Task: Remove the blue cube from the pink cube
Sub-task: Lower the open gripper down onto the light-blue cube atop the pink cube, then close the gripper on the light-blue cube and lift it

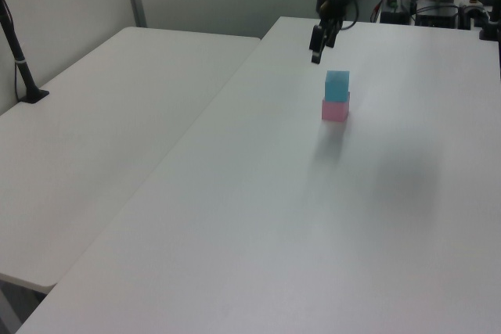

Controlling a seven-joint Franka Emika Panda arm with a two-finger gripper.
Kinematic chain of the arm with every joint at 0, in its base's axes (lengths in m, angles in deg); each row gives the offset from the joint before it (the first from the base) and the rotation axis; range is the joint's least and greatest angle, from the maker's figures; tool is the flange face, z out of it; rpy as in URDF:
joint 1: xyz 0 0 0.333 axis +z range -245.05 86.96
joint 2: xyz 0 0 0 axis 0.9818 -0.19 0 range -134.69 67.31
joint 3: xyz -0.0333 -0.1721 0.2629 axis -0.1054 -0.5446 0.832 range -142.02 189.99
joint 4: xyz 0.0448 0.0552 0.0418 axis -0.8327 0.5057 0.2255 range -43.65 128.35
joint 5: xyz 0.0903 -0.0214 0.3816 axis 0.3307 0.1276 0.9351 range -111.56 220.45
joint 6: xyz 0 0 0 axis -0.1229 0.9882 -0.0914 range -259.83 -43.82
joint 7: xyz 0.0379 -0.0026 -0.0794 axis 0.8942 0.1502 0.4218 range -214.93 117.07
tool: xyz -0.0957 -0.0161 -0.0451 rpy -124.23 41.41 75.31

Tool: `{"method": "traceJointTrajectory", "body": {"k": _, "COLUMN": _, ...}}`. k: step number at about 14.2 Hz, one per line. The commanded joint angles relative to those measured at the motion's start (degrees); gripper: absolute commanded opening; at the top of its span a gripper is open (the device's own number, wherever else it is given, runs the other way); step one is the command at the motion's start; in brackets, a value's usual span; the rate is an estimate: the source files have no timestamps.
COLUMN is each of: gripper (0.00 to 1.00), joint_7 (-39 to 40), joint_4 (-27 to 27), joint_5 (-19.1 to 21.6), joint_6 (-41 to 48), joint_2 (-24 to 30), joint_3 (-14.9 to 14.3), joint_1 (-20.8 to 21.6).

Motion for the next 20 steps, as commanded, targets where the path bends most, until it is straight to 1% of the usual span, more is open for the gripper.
{"method": "traceJointTrajectory", "body": {"k": 1, "gripper": 1.0, "joint_7": 0.09, "joint_4": -0.44, "joint_5": -1.2, "joint_6": -1.28, "joint_2": -2.96, "joint_3": -0.04, "joint_1": 2.07}}
{"method": "traceJointTrajectory", "body": {"k": 2, "gripper": 1.0, "joint_7": 0.7, "joint_4": -0.27, "joint_5": -1.47, "joint_6": -1.28, "joint_2": -3.49, "joint_3": -0.04, "joint_1": 2.07}}
{"method": "traceJointTrajectory", "body": {"k": 4, "gripper": 1.0, "joint_7": 5.08, "joint_4": 0.17, "joint_5": -1.47, "joint_6": -1.11, "joint_2": -3.67, "joint_3": -0.74, "joint_1": 1.63}}
{"method": "traceJointTrajectory", "body": {"k": 5, "gripper": 1.0, "joint_7": 7.1, "joint_4": 0.17, "joint_5": -1.29, "joint_6": -0.84, "joint_2": -3.58, "joint_3": -1.87, "joint_1": 1.63}}
{"method": "traceJointTrajectory", "body": {"k": 6, "gripper": 1.0, "joint_7": 9.47, "joint_4": 0.09, "joint_5": -0.94, "joint_6": -0.49, "joint_2": -3.24, "joint_3": -3.63, "joint_1": 1.89}}
{"method": "traceJointTrajectory", "body": {"k": 9, "gripper": 1.0, "joint_7": 13.87, "joint_4": 0.52, "joint_5": -1.38, "joint_6": -0.14, "joint_2": -2.97, "joint_3": -4.61, "joint_1": 2.16}}
{"method": "traceJointTrajectory", "body": {"k": 11, "gripper": 1.0, "joint_7": 17.21, "joint_4": 1.92, "joint_5": -1.47, "joint_6": 1.26, "joint_2": -3.06, "joint_3": -4.96, "joint_1": 2.16}}
{"method": "traceJointTrajectory", "body": {"k": 18, "gripper": 0.99, "joint_7": 17.76, "joint_4": 5.0, "joint_5": -1.47, "joint_6": 1.36, "joint_2": -3.32, "joint_3": -5.05, "joint_1": 2.51}}
{"method": "traceJointTrajectory", "body": {"k": 19, "gripper": 0.86, "joint_7": 17.84, "joint_4": 5.27, "joint_5": -1.56, "joint_6": 1.36, "joint_2": -3.23, "joint_3": -5.4, "joint_1": 2.51}}
{"method": "traceJointTrajectory", "body": {"k": 20, "gripper": 0.67, "joint_7": 17.93, "joint_4": 5.27, "joint_5": -1.56, "joint_6": 1.44, "joint_2": -3.14, "joint_3": -5.84, "joint_1": 2.51}}
